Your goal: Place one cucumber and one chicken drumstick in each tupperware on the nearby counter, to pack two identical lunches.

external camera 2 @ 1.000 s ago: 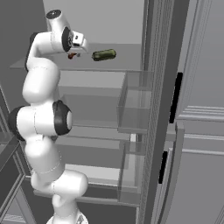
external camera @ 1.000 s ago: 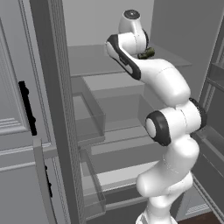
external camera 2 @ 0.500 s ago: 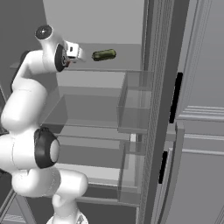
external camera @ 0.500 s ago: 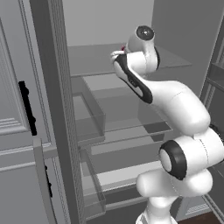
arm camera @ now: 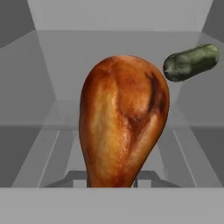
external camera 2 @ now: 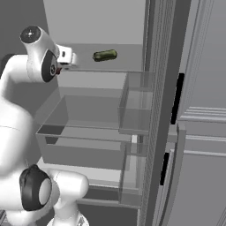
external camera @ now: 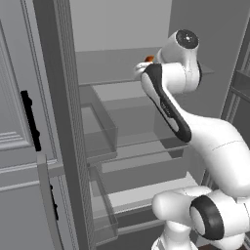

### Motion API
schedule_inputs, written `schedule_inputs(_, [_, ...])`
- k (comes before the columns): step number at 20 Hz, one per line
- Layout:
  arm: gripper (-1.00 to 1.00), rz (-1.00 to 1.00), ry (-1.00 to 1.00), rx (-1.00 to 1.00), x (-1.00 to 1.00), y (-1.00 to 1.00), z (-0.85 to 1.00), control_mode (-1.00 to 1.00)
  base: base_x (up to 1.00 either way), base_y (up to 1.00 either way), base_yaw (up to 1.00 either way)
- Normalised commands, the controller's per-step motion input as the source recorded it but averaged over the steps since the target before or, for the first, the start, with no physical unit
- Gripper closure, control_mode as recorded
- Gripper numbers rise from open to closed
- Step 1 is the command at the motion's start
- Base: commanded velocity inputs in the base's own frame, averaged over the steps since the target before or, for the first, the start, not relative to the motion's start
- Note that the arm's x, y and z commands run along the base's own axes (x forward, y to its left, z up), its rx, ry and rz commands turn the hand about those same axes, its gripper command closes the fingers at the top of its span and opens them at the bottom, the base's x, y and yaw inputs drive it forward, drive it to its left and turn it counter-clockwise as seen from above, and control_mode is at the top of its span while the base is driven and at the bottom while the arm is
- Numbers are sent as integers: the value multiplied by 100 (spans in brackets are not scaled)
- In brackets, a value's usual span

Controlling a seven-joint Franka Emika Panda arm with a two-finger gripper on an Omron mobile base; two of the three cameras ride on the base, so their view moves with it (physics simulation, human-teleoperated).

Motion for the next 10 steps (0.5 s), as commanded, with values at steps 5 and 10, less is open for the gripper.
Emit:
schedule_inputs(5, [100, 4, 6, 0, -100, 0, -53, -100, 0, 0, 0])
schedule_inputs(10, [100, 1, 0, 0, -100, 0, -63, -100, 0, 0, 0])
